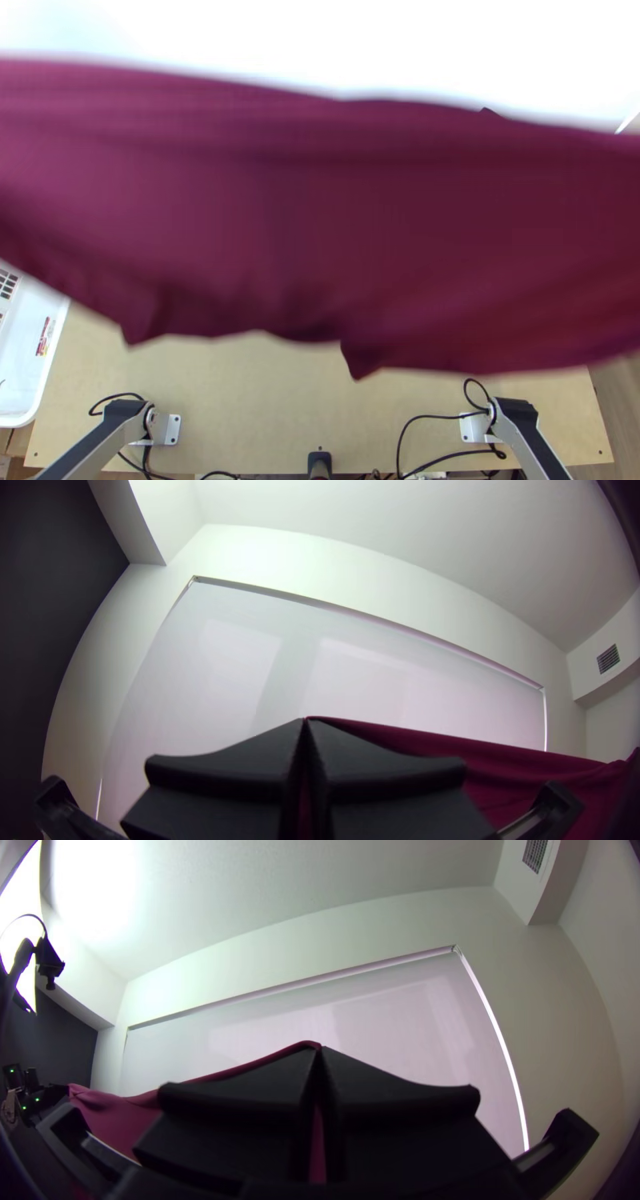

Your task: Fold the t-shirt

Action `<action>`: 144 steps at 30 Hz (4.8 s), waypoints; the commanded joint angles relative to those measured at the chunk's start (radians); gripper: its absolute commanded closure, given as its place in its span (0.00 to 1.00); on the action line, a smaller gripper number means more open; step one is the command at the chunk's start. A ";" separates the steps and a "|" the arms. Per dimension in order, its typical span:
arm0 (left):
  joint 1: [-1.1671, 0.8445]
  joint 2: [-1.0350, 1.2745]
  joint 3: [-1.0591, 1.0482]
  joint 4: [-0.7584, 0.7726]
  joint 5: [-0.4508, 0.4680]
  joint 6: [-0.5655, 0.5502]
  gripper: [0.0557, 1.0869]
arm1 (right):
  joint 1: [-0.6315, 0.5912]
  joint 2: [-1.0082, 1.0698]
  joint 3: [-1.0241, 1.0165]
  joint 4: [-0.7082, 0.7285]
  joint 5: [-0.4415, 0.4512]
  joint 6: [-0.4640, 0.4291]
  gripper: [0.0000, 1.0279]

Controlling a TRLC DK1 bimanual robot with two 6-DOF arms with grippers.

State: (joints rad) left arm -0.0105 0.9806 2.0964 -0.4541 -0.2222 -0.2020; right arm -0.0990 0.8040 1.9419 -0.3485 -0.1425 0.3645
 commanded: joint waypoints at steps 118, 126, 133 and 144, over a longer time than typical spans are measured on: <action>0.129 -0.123 -1.061 -0.156 0.259 -0.008 0.04 | 0.372 0.274 -1.334 -0.613 -0.154 0.324 0.33; 0.127 -0.122 -1.066 -0.155 0.259 -0.007 0.04 | 0.424 0.337 -1.351 -0.526 -0.137 0.314 0.67; 0.129 -0.122 -1.058 -0.155 0.259 0.000 0.04 | 0.433 0.356 -1.351 -0.477 -0.108 0.291 0.67; 0.093 -0.137 -1.128 -0.491 0.383 0.392 0.06 | 0.469 0.301 -1.336 -0.454 -0.043 0.309 0.97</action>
State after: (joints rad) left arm 0.0975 0.8673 1.0290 -0.8574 0.1257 0.0296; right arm 0.3565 1.1393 0.6086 -0.7948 -0.2016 0.6689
